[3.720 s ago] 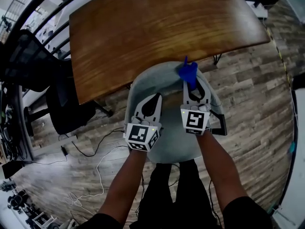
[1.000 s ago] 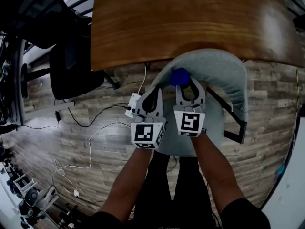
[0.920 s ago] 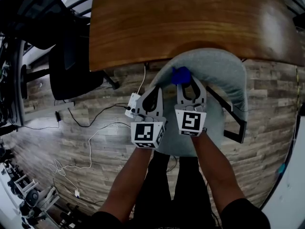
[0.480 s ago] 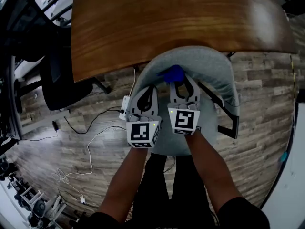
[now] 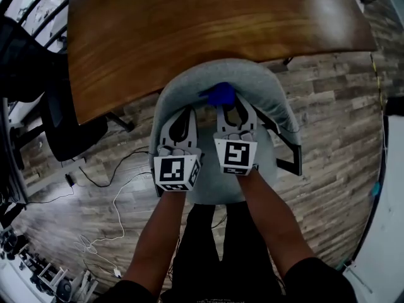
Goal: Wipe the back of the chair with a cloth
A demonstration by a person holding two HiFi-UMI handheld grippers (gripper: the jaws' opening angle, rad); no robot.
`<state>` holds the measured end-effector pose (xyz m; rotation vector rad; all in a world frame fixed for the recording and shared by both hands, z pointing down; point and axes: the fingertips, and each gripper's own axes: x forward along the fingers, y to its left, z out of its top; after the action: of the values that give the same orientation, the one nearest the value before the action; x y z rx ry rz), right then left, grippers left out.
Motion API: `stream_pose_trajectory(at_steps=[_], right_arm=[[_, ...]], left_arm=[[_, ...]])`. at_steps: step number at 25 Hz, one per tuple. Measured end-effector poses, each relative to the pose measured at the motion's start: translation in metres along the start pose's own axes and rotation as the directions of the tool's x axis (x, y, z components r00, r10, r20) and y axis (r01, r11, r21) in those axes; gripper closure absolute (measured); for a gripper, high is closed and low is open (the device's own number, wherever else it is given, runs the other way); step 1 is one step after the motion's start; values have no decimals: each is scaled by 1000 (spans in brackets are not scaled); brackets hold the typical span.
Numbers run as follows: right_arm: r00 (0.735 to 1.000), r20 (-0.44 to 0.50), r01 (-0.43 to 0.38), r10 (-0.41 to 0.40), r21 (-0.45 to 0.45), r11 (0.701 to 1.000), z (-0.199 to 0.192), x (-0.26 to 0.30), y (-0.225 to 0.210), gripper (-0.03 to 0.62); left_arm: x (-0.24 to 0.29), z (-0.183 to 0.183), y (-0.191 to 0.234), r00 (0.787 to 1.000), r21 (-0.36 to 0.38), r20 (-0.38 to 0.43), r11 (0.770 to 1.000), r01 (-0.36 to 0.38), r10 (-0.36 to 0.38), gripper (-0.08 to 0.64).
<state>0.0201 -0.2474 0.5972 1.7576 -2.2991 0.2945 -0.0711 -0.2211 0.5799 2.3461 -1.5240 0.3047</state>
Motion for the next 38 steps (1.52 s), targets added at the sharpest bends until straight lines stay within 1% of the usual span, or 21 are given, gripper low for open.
stream_pose_trajectory(at_steps=[11,16,21,25,29,33,36,38], right_arm=[[999,-5,53,-53,-14,999,-8,-15,-48,476],[997,-1,83,-83,24,996,-6,-26,-66,476],[994,1,109,-109,19,994,-7,-41,-85,476],[990,1,142,-143,44,989,-11,-51,-99,476],[985,-7,172,-172,60,983,-17,-61,-110,476],[979,-18,202,-201,74,977,-23,-71,-118,476],[979,-13,203,-202,49,978,-24,-75,-123,476],[983,7,183,-183,14,983,-23,-76,-119,476]], left_arm=[[25,-2,-40,996,18,-30,997,80,-79,561],[34,-3,-56,994,44,-46,994,103,-101,561],[41,-2,-83,986,45,-42,986,161,-159,561],[47,2,-100,980,55,-29,979,196,-195,561],[45,3,-107,977,70,-29,974,215,-213,561],[39,-3,-108,976,67,-37,974,217,-215,561],[34,-7,-112,976,75,-29,973,217,-216,561],[32,-9,-109,978,76,-19,975,209,-208,561]])
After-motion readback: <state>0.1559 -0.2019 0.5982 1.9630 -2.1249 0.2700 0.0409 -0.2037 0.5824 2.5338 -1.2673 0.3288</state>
